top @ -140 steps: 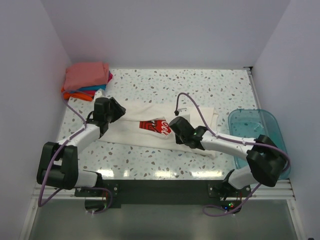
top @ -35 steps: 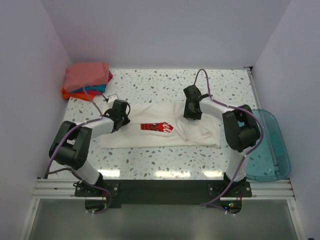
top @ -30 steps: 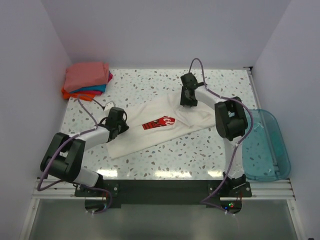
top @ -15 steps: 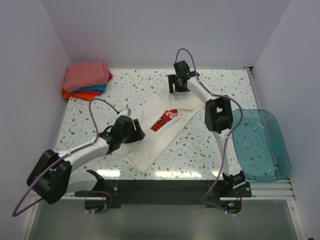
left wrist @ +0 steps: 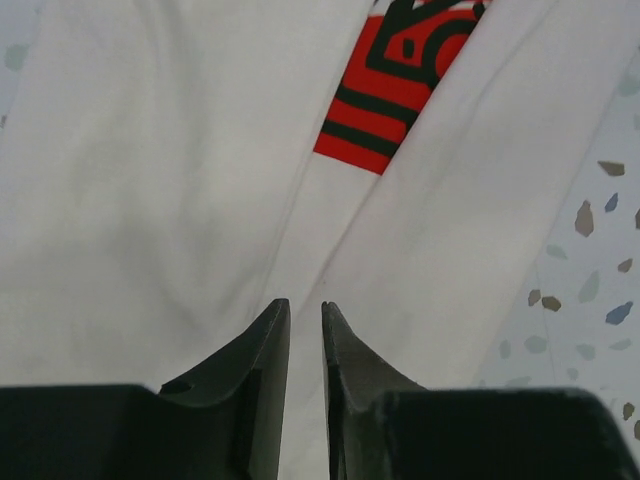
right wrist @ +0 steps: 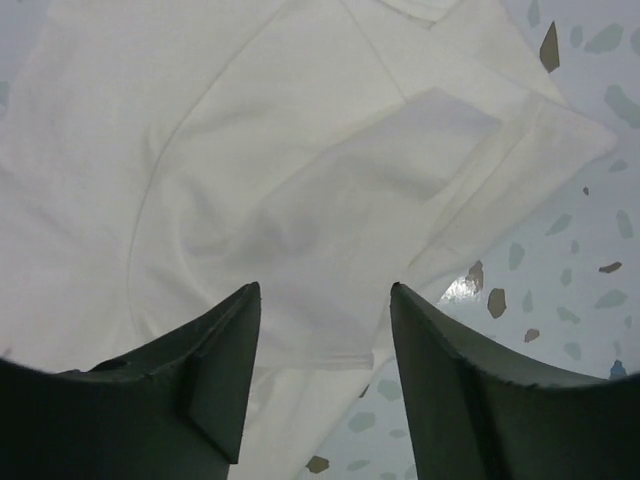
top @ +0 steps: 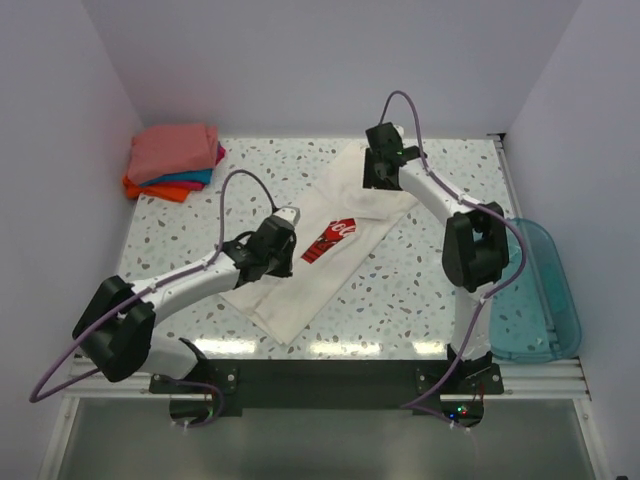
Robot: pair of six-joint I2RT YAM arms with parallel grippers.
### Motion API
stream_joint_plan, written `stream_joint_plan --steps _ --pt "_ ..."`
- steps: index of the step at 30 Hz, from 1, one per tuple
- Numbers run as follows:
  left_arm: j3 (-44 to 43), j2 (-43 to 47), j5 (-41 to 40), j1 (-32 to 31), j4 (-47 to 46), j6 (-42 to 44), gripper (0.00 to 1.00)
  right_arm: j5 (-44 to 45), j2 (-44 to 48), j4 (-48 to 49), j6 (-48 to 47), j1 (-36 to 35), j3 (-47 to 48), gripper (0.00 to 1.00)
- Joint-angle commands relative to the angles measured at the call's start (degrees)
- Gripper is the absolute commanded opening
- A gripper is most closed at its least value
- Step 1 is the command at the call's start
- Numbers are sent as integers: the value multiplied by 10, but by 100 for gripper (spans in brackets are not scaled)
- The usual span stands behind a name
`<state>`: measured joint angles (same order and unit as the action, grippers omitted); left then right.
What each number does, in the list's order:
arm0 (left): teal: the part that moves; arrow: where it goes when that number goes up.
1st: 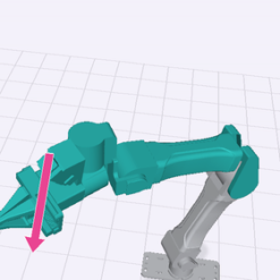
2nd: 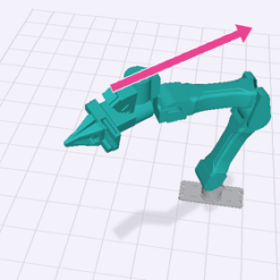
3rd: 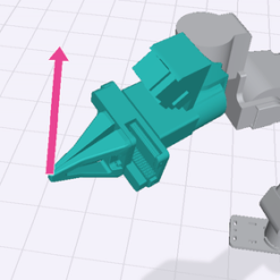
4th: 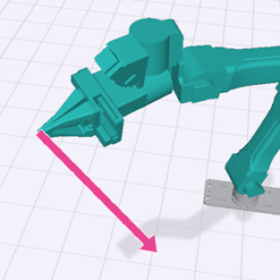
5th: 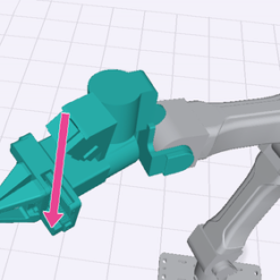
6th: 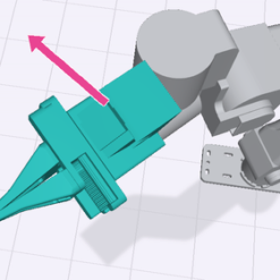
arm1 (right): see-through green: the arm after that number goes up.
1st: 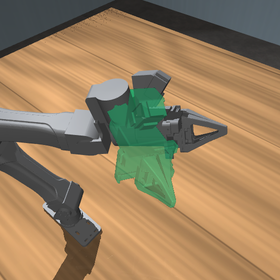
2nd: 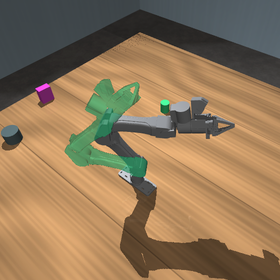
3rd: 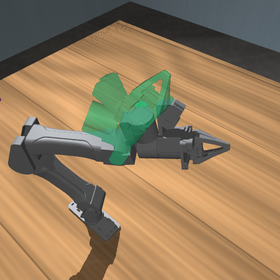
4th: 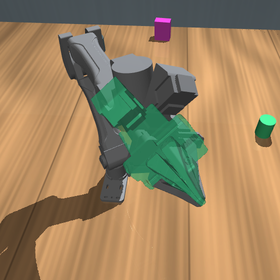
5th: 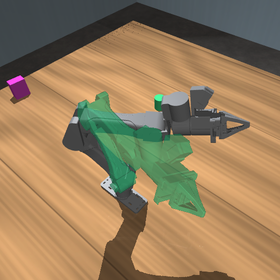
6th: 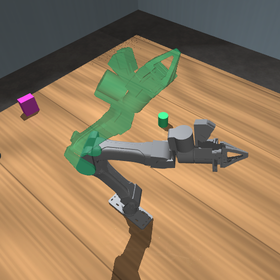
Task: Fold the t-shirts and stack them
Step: Fold the tshirt
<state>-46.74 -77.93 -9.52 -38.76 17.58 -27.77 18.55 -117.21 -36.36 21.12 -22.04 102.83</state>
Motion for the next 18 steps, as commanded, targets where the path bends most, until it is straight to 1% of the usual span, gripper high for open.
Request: stream_joint_plan --steps 1,2,5,6,7,8,13,15,18 --pt "-8 -25 -32 -39 49 17 23 -4 -4 24 42 2 -58 56" --pt "-5 -28 -37 -46 50 11 21 -6 -7 25 46 1 -61 47" --pt "26 -35 -67 -75 45 -13 18 -11 -25 32 49 2 -67 36" --pt "31 -42 -71 -86 43 -21 17 -16 -43 31 49 3 -64 31" --pt "34 -47 -72 -91 41 -25 14 -19 -53 30 47 4 -53 29" --pt "38 -52 -79 -108 42 -29 13 -23 -65 26 45 7 -46 25" --pt "41 -98 -81 -162 34 -57 5 -41 -143 18 28 18 18 25" --pt "41 -111 -66 -188 19 -70 4 -45 -169 2 22 27 48 24" --pt "34 -136 -46 -220 -3 -90 3 -55 -205 2 2 38 92 26"
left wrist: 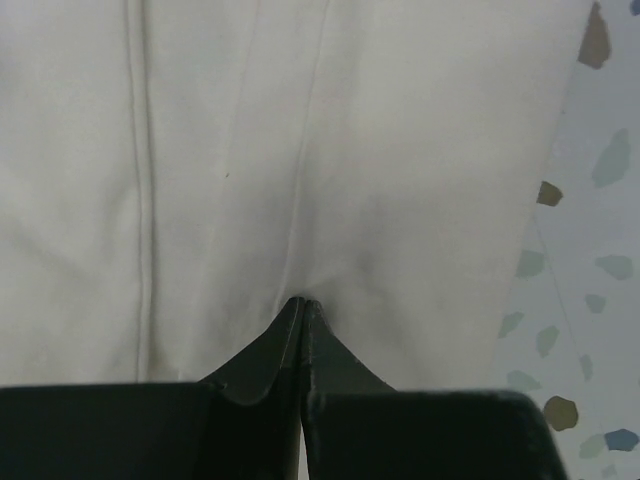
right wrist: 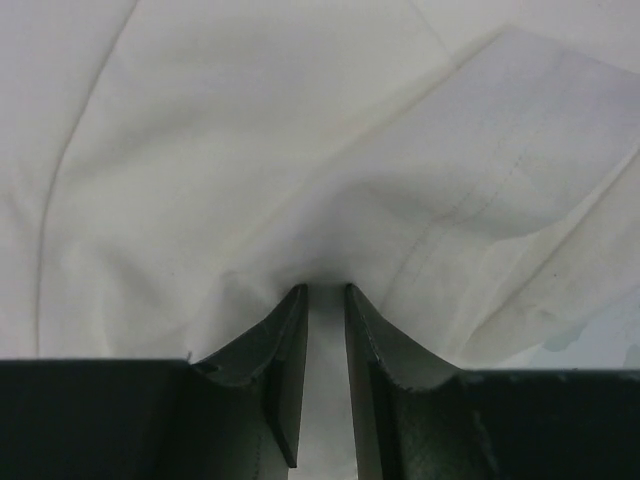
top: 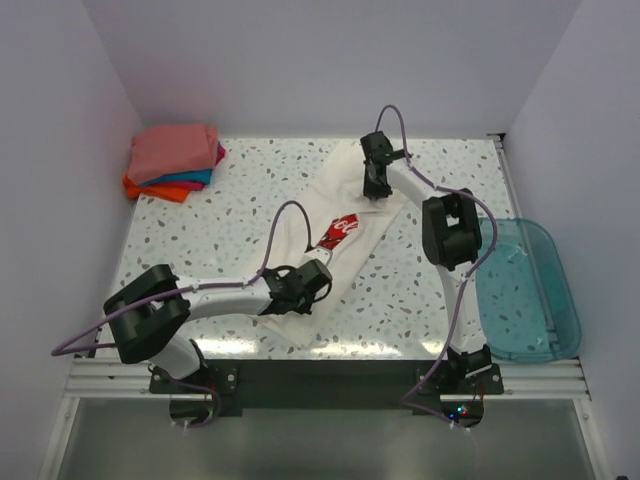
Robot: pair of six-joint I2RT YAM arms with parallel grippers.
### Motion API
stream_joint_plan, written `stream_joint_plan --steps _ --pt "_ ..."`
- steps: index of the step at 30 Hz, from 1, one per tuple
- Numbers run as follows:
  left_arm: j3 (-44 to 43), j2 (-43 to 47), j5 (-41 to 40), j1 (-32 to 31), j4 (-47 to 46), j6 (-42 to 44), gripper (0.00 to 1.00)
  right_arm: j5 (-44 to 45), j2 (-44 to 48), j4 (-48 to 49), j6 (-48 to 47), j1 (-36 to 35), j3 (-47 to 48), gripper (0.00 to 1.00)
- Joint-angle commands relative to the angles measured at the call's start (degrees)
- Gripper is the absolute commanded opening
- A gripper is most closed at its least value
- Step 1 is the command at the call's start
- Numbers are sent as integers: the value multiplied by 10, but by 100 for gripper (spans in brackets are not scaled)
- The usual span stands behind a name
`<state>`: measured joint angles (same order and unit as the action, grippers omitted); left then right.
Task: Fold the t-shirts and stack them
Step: Fold the tshirt
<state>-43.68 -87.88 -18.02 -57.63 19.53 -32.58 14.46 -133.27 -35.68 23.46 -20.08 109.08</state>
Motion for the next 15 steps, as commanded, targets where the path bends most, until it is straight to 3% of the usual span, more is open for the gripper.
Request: stream_joint_plan --steps 1,6,8,11,15 --pt "0 -47 43 -39 -31 -47 3 -15 -53 -6 -31 20 58 27" --pt "-39 -93 91 -77 -91 -71 6 -30 -107 -4 -73 21 137 42" --pt "-63 -109 107 -83 -111 -74 14 -42 -121 5 -83 22 169 54" --pt "-87 -134 149 -84 -175 -76 29 -67 -138 -2 -87 22 230 60" --pt "-125 -127 155 -65 -217 -65 51 -69 -124 -18 -85 22 281 77"
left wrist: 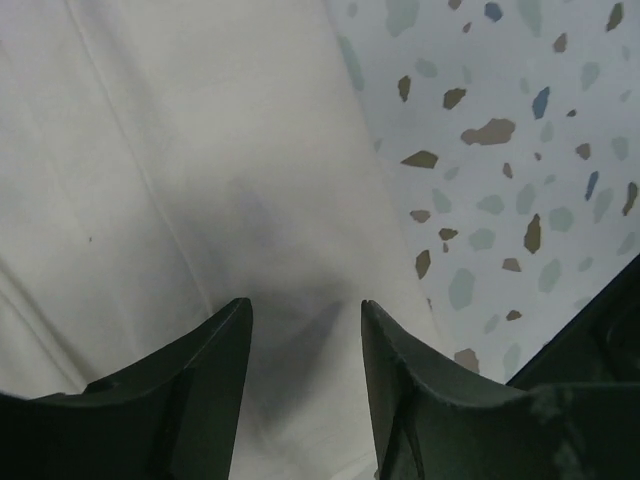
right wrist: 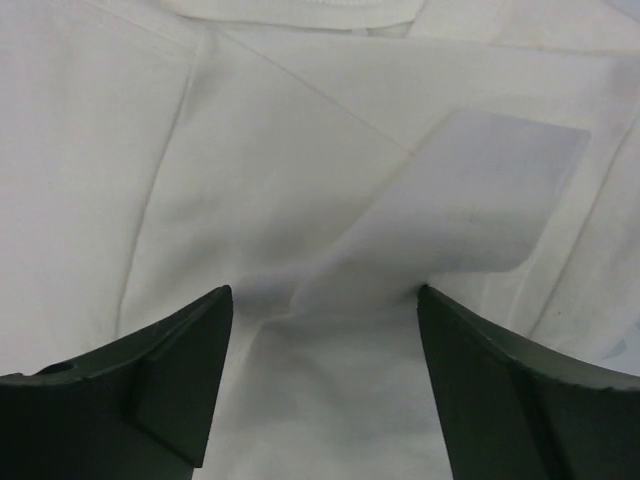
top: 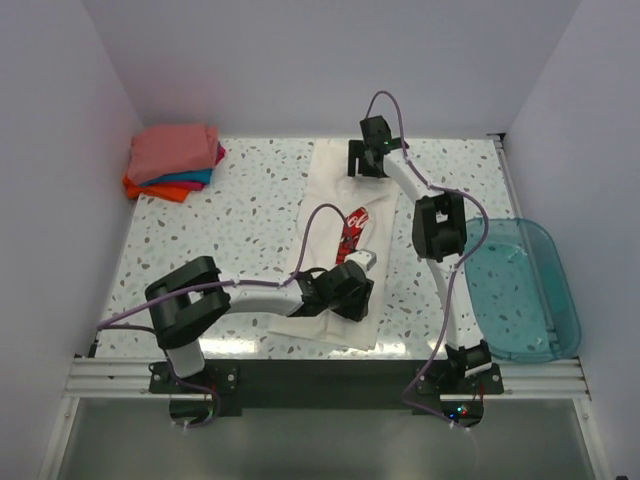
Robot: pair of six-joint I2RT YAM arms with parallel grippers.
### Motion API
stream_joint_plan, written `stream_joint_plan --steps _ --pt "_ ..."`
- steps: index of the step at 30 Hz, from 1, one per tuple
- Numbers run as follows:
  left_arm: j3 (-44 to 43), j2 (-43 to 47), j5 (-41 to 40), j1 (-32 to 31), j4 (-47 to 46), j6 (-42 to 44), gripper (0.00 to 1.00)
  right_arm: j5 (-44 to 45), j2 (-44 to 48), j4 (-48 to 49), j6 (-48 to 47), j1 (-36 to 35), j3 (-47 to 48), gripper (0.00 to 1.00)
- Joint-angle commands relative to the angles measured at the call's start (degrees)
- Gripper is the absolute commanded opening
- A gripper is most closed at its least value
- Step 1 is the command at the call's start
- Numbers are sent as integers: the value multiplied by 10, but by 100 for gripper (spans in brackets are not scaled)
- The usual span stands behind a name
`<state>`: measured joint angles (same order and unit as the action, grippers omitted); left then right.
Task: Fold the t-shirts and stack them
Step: Fold the tshirt
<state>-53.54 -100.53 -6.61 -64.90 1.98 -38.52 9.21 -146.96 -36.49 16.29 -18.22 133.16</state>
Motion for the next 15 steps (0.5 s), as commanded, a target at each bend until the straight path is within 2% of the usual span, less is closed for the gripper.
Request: stream_joint_plan --steps 1,3,6,8,9,10,11,12,13,14,15 --pt "-29 9 42 14 -45 -2 54 -8 25 -9 -13 4 36 82" --pt "-23 49 46 36 -62 6 61 2 53 -9 -11 4 30 86" --pt "4 115 43 69 -66 12 65 42 119 -29 9 4 9 88" --pt "36 152 36 84 -61 6 66 52 196 -30 36 3 -61 88" --pt "47 188 9 94 -45 -8 66 45 225 -11 58 2 -101 87" --pt "58 208 -9 99 -30 -18 66 41 263 2 73 0 -195 87" --pt "80 226 -27 103 -21 -28 66 27 331 13 91 -4 -248 86" --pt "90 259 -66 104 28 -50 65 13 373 50 112 -9 -304 85" --pt "99 276 -88 105 49 -61 63 11 408 68 120 -16 -415 83" --pt "117 291 -109 106 71 -74 62 19 479 73 133 -35 -464 81" --pt "126 321 -145 106 114 -99 61 24 513 87 154 -49 -514 81"
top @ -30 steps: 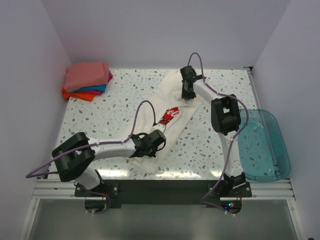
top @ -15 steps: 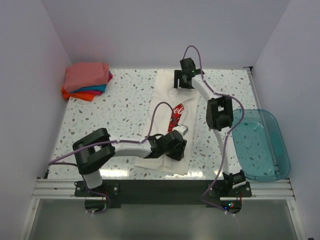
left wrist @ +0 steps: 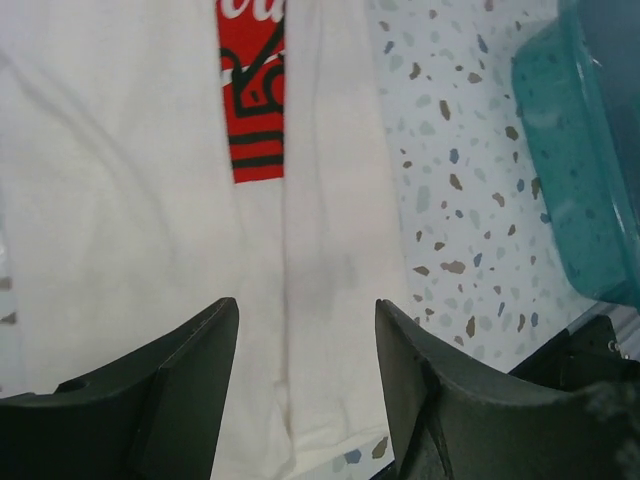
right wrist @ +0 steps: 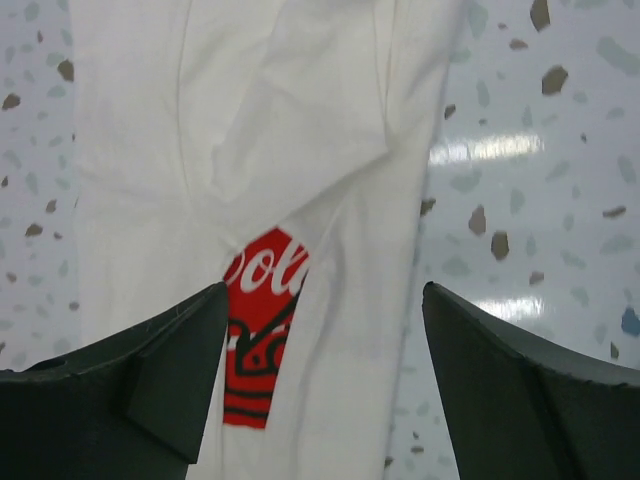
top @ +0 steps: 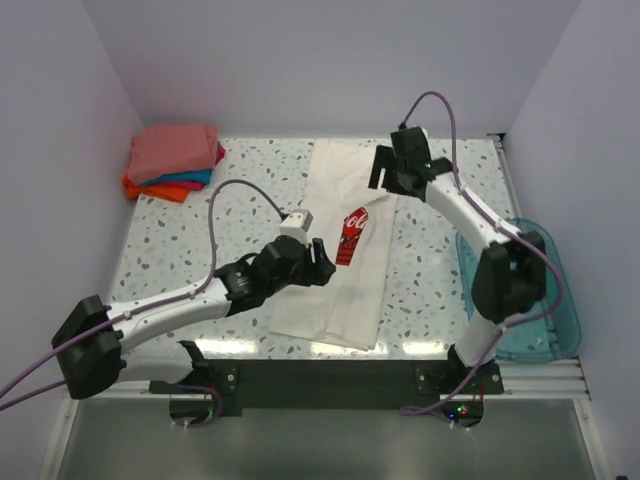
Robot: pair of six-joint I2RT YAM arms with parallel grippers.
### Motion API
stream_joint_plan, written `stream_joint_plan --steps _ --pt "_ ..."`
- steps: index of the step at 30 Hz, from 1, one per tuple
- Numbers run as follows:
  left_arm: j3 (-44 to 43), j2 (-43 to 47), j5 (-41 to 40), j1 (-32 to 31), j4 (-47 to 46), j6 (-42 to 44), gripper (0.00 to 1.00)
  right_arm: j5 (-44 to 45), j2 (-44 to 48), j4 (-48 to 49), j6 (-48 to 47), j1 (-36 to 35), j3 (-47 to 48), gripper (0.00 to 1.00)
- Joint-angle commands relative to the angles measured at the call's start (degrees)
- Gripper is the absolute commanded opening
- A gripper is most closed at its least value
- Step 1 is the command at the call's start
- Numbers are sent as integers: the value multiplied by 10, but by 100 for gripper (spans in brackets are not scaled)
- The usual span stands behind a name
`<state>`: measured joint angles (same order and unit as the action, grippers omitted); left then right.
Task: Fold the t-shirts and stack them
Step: Fold the tshirt
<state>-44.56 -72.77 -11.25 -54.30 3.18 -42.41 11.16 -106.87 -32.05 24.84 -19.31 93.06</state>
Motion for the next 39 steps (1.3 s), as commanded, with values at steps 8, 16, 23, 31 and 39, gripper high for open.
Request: stream_joint_plan --steps 8,16,23,31,39 --pt "174 197 -128 4 200 -160 58 -31 372 42 198 -190 -509 71" --pt "259 264 -72 4 185 -181 54 -109 514 28 326 -254 -663 59" --pt "282 255 -59 4 186 -188 54 -136 504 61 395 -318 -707 58" --pt "294 211 -33 4 148 -181 52 -155 457 106 425 -352 -717 53" --pt "298 201 10 4 105 -138 14 -136 460 56 400 -359 -691 14"
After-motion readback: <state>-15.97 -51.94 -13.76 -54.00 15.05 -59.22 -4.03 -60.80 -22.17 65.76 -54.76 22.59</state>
